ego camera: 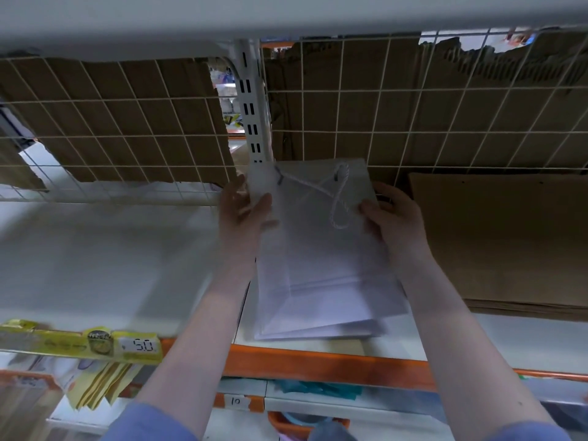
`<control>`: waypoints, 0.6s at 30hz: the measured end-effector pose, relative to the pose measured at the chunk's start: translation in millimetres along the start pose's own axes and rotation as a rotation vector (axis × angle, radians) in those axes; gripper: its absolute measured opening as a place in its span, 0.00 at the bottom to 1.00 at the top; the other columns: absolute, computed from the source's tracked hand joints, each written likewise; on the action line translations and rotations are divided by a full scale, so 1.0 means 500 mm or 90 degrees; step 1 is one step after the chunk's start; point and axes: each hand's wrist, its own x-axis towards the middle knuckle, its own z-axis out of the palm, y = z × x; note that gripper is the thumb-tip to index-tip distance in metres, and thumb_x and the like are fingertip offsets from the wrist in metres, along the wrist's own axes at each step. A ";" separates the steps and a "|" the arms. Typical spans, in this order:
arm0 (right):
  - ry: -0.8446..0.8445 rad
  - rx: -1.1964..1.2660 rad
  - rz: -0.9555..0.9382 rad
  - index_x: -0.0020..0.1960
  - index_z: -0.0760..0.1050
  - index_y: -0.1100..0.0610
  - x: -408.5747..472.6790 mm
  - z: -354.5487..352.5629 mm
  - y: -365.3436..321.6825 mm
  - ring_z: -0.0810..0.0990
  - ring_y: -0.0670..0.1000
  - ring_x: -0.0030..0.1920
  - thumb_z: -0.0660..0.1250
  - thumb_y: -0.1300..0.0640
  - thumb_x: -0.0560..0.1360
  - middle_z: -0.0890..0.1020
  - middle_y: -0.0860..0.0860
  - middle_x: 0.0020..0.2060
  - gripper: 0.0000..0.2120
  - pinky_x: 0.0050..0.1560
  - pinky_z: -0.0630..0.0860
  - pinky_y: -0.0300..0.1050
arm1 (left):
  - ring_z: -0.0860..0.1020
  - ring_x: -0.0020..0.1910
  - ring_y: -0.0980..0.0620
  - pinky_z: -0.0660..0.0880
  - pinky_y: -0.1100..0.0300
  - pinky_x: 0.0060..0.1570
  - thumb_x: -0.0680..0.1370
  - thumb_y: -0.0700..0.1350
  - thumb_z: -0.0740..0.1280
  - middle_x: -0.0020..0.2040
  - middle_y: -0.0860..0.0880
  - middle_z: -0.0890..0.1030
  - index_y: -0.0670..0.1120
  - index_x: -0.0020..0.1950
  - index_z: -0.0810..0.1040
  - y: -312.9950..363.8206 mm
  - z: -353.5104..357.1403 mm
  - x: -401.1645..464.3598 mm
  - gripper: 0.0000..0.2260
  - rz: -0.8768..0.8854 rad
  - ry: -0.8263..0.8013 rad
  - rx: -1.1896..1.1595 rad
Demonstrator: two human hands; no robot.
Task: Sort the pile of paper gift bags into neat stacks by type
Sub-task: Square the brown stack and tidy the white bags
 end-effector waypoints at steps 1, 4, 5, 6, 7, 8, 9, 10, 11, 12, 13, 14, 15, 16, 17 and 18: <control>-0.006 -0.001 0.013 0.53 0.78 0.53 0.002 -0.002 0.000 0.81 0.56 0.43 0.65 0.65 0.75 0.83 0.55 0.43 0.11 0.48 0.77 0.50 | 0.81 0.41 0.50 0.79 0.58 0.38 0.73 0.47 0.70 0.49 0.45 0.79 0.43 0.66 0.72 -0.002 -0.002 0.003 0.22 -0.074 -0.038 -0.057; -0.007 0.000 0.046 0.44 0.78 0.51 -0.004 -0.005 0.004 0.80 0.58 0.44 0.64 0.66 0.75 0.83 0.58 0.43 0.11 0.52 0.76 0.53 | 0.81 0.39 0.47 0.79 0.54 0.40 0.76 0.58 0.62 0.42 0.44 0.82 0.41 0.58 0.79 -0.011 -0.009 -0.005 0.23 -0.264 -0.127 -0.106; -0.016 -0.004 0.047 0.45 0.78 0.51 -0.007 -0.007 0.008 0.81 0.57 0.45 0.63 0.67 0.75 0.83 0.56 0.44 0.11 0.51 0.77 0.52 | 0.80 0.39 0.47 0.78 0.53 0.42 0.76 0.61 0.58 0.41 0.43 0.82 0.42 0.52 0.82 -0.015 -0.008 -0.009 0.24 -0.302 -0.131 -0.118; -0.026 -0.015 0.048 0.48 0.78 0.52 -0.009 -0.010 0.013 0.82 0.55 0.45 0.63 0.67 0.76 0.83 0.54 0.44 0.11 0.51 0.78 0.50 | 0.79 0.39 0.46 0.78 0.54 0.41 0.78 0.61 0.55 0.40 0.43 0.81 0.43 0.49 0.81 -0.017 -0.005 -0.011 0.25 -0.324 -0.116 -0.127; -0.036 -0.029 0.051 0.51 0.77 0.53 -0.010 -0.015 0.018 0.82 0.54 0.45 0.63 0.66 0.76 0.83 0.54 0.45 0.11 0.49 0.78 0.49 | 0.79 0.38 0.47 0.79 0.56 0.39 0.79 0.61 0.52 0.40 0.43 0.81 0.43 0.48 0.79 -0.023 -0.003 -0.011 0.25 -0.334 -0.092 -0.125; -0.043 -0.039 0.060 0.53 0.77 0.54 -0.010 -0.020 0.024 0.82 0.54 0.45 0.62 0.66 0.76 0.83 0.54 0.46 0.11 0.49 0.79 0.48 | 0.79 0.37 0.47 0.79 0.58 0.36 0.80 0.61 0.51 0.40 0.43 0.80 0.44 0.47 0.78 -0.028 -0.001 -0.012 0.25 -0.340 -0.072 -0.111; -0.051 -0.052 0.072 0.54 0.76 0.55 -0.011 -0.026 0.031 0.82 0.55 0.46 0.62 0.66 0.76 0.83 0.55 0.47 0.11 0.49 0.79 0.49 | 0.79 0.38 0.47 0.79 0.58 0.36 0.80 0.61 0.51 0.41 0.42 0.79 0.44 0.47 0.78 -0.034 -0.001 -0.013 0.24 -0.338 -0.062 -0.084; -0.060 -0.075 0.086 0.55 0.76 0.56 -0.011 -0.031 0.038 0.82 0.56 0.47 0.63 0.65 0.76 0.82 0.57 0.48 0.10 0.50 0.78 0.51 | 0.79 0.41 0.46 0.79 0.58 0.39 0.79 0.61 0.53 0.44 0.41 0.79 0.44 0.49 0.78 -0.041 -0.002 -0.016 0.24 -0.332 -0.059 -0.054; -0.065 -0.103 0.100 0.56 0.76 0.59 -0.012 -0.037 0.046 0.82 0.58 0.47 0.63 0.66 0.76 0.82 0.59 0.49 0.10 0.51 0.78 0.52 | 0.80 0.45 0.44 0.79 0.56 0.44 0.78 0.61 0.56 0.48 0.39 0.80 0.43 0.52 0.79 -0.050 -0.006 -0.018 0.23 -0.321 -0.063 -0.028; -0.064 -0.118 0.117 0.56 0.76 0.62 -0.014 -0.043 0.054 0.82 0.57 0.45 0.63 0.66 0.75 0.82 0.60 0.48 0.11 0.49 0.79 0.50 | 0.80 0.49 0.43 0.78 0.54 0.48 0.77 0.61 0.57 0.52 0.39 0.80 0.43 0.55 0.79 -0.058 -0.011 -0.021 0.24 -0.310 -0.067 -0.010; -0.059 -0.115 0.131 0.55 0.76 0.64 -0.017 -0.049 0.061 0.83 0.54 0.41 0.63 0.67 0.75 0.82 0.60 0.45 0.10 0.44 0.79 0.46 | 0.80 0.52 0.44 0.78 0.53 0.51 0.76 0.62 0.57 0.53 0.40 0.81 0.43 0.57 0.79 -0.064 -0.016 -0.023 0.25 -0.296 -0.072 0.007; -0.057 -0.103 0.138 0.53 0.76 0.64 -0.023 -0.053 0.065 0.83 0.50 0.35 0.63 0.68 0.75 0.82 0.59 0.41 0.08 0.38 0.79 0.39 | 0.81 0.52 0.45 0.77 0.53 0.52 0.77 0.62 0.57 0.52 0.42 0.82 0.44 0.57 0.79 -0.066 -0.020 -0.026 0.25 -0.280 -0.080 0.023; -0.057 -0.094 0.137 0.50 0.77 0.63 -0.029 -0.058 0.065 0.82 0.46 0.31 0.63 0.69 0.75 0.81 0.57 0.38 0.07 0.33 0.77 0.35 | 0.81 0.52 0.46 0.77 0.53 0.53 0.78 0.62 0.55 0.51 0.44 0.82 0.45 0.58 0.79 -0.069 -0.022 -0.026 0.25 -0.264 -0.093 0.041; -0.056 -0.087 0.135 0.49 0.77 0.63 -0.034 -0.062 0.065 0.81 0.45 0.30 0.63 0.69 0.75 0.81 0.56 0.37 0.07 0.31 0.76 0.33 | 0.81 0.52 0.47 0.76 0.53 0.54 0.78 0.63 0.54 0.51 0.45 0.83 0.46 0.58 0.79 -0.068 -0.021 -0.027 0.25 -0.253 -0.106 0.054; -0.055 -0.081 0.130 0.49 0.77 0.63 -0.036 -0.066 0.064 0.81 0.46 0.31 0.63 0.69 0.75 0.82 0.56 0.37 0.07 0.32 0.76 0.34 | 0.81 0.53 0.47 0.76 0.53 0.55 0.78 0.63 0.53 0.53 0.45 0.83 0.46 0.59 0.79 -0.068 -0.021 -0.027 0.26 -0.245 -0.112 0.065; -0.053 -0.073 0.122 0.51 0.78 0.63 -0.037 -0.069 0.060 0.81 0.48 0.33 0.63 0.68 0.75 0.82 0.57 0.38 0.07 0.34 0.76 0.36 | 0.80 0.55 0.48 0.75 0.53 0.56 0.78 0.63 0.52 0.54 0.45 0.82 0.47 0.61 0.78 -0.065 -0.019 -0.028 0.26 -0.239 -0.109 0.070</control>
